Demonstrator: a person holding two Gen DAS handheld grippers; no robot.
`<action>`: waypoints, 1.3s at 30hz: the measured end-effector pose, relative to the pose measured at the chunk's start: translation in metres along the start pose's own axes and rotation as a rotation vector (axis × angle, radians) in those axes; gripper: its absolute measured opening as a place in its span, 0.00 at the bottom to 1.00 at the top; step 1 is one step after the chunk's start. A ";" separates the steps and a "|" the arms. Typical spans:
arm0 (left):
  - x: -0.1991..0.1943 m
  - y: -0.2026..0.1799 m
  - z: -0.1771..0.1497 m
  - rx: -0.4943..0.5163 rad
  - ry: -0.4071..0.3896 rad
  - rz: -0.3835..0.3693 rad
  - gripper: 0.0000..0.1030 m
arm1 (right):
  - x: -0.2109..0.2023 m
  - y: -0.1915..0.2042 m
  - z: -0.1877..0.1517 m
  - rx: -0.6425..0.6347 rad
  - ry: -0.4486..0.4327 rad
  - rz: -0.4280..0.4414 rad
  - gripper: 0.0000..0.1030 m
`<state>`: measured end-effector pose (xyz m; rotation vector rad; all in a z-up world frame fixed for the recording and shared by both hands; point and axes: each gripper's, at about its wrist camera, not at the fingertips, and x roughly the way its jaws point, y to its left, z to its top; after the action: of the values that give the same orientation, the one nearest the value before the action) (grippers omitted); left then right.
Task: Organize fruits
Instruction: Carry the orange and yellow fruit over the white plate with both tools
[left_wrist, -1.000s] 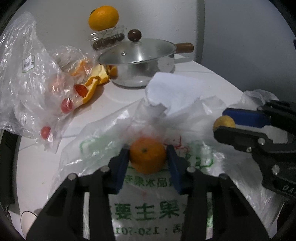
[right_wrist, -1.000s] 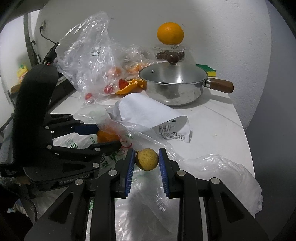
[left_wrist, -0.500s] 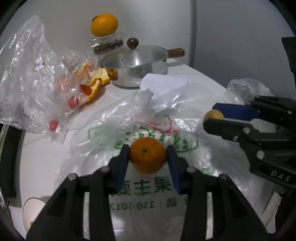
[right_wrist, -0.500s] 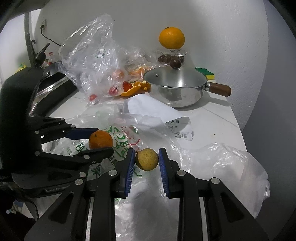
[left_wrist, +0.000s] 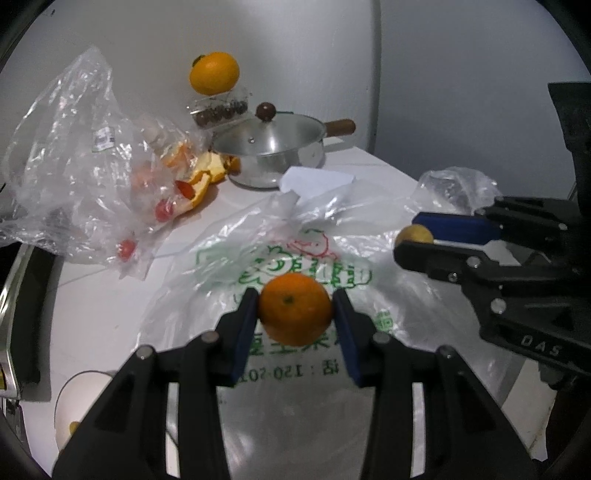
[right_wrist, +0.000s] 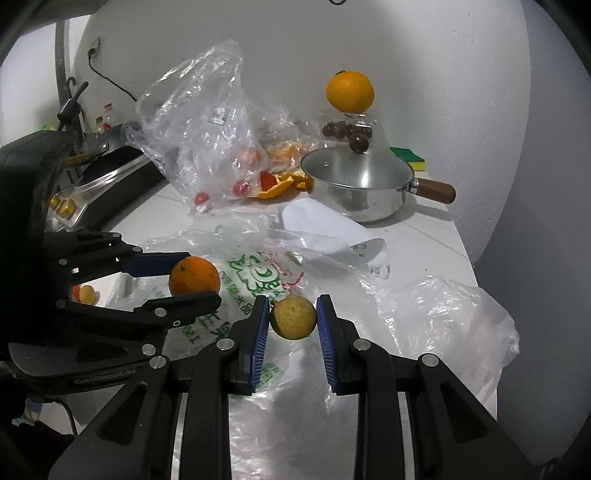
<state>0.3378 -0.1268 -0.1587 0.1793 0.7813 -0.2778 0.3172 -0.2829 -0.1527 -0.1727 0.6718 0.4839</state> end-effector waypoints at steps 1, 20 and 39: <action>-0.004 0.000 -0.001 -0.001 -0.005 -0.001 0.41 | -0.002 0.003 0.000 -0.002 -0.002 -0.001 0.27; -0.056 0.016 -0.035 -0.020 -0.048 -0.008 0.41 | -0.030 0.057 -0.003 -0.047 -0.015 -0.021 0.27; -0.089 0.068 -0.082 -0.087 -0.068 0.025 0.41 | -0.023 0.122 -0.001 -0.114 0.004 0.004 0.27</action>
<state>0.2436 -0.0243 -0.1483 0.0970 0.7218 -0.2246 0.2420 -0.1854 -0.1387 -0.2798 0.6491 0.5259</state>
